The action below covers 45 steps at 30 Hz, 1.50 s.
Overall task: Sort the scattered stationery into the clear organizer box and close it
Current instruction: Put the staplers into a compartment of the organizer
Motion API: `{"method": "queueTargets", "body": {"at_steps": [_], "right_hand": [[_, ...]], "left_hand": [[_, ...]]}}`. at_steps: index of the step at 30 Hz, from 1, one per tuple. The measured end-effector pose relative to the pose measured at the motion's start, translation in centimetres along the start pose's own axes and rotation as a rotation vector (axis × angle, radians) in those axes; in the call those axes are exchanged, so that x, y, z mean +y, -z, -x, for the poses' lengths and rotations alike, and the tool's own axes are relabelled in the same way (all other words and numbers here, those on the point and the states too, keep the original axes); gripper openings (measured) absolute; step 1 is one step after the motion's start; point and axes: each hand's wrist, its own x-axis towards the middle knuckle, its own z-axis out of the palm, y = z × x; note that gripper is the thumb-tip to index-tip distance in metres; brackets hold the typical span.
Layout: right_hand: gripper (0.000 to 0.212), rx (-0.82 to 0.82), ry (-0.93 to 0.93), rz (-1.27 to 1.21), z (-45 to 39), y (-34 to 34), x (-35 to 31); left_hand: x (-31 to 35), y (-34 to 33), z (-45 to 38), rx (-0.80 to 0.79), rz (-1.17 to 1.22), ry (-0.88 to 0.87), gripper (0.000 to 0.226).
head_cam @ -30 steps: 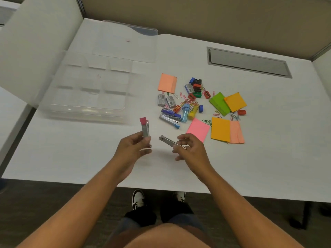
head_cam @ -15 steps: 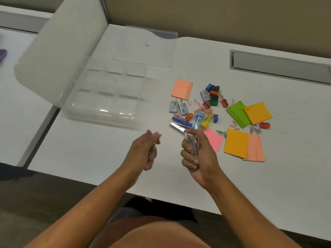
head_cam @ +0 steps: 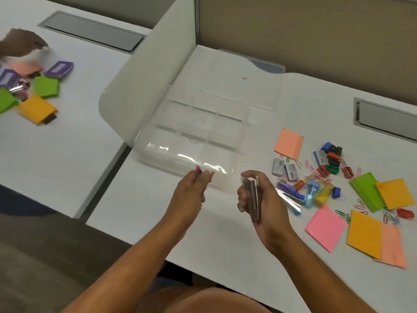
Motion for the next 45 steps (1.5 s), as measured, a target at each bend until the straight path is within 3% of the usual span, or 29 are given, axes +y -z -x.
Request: {"method": "queueTargets", "body": {"at_steps": [4, 9, 15, 22, 25, 28, 35, 41, 43, 45], "right_hand": [[0.027, 0.081, 0.087, 0.243, -2.5, -6.6, -0.8], [0.015, 0.112, 0.216, 0.392, -7.6, -13.7, -2.0], [0.014, 0.127, 0.374, 0.594, -13.6, -18.7, -3.4], [0.029, 0.046, 0.302, 0.795, -16.5, -19.1, -3.5], [0.027, -0.056, 0.344, 0.967, -17.1, -19.1, -2.9], [0.02, -0.125, 0.431, 1.287, -17.9, -19.8, -2.0], [0.015, -0.027, 0.618, 1.815, -19.4, -20.9, -0.8], [0.025, 0.098, 0.609, 1.853, -19.0, -21.3, 0.2], [0.013, 0.099, 0.641, 1.767, -18.8, -21.0, 0.3], [0.026, 0.098, 0.638, 1.603, -17.6, -20.0, -0.4]], "left_hand": [[1.4, 6.7, -4.4, 0.111, -0.117, -0.175, 0.018], [4.5, 12.2, -9.8, 0.314, -0.491, -0.444, 0.032], [4.8, 13.2, -15.1, 0.354, -0.713, -0.573, 0.033], [2.7, 13.6, -17.6, 0.401, -1.196, -0.722, 0.043], [2.6, 14.0, -18.0, 0.446, -1.273, -0.713, 0.034], [2.3, 14.3, -18.4, 0.376, -1.224, -0.687, 0.028], [2.9, 14.3, -19.9, 0.321, -1.26, -0.537, 0.024], [3.2, 14.2, -19.7, 0.314, -1.245, -0.476, 0.041], [3.6, 14.1, -19.2, 0.304, -1.26, -0.477, 0.042], [4.0, 13.9, -18.4, 0.329, -1.246, -0.508, 0.043]]}}
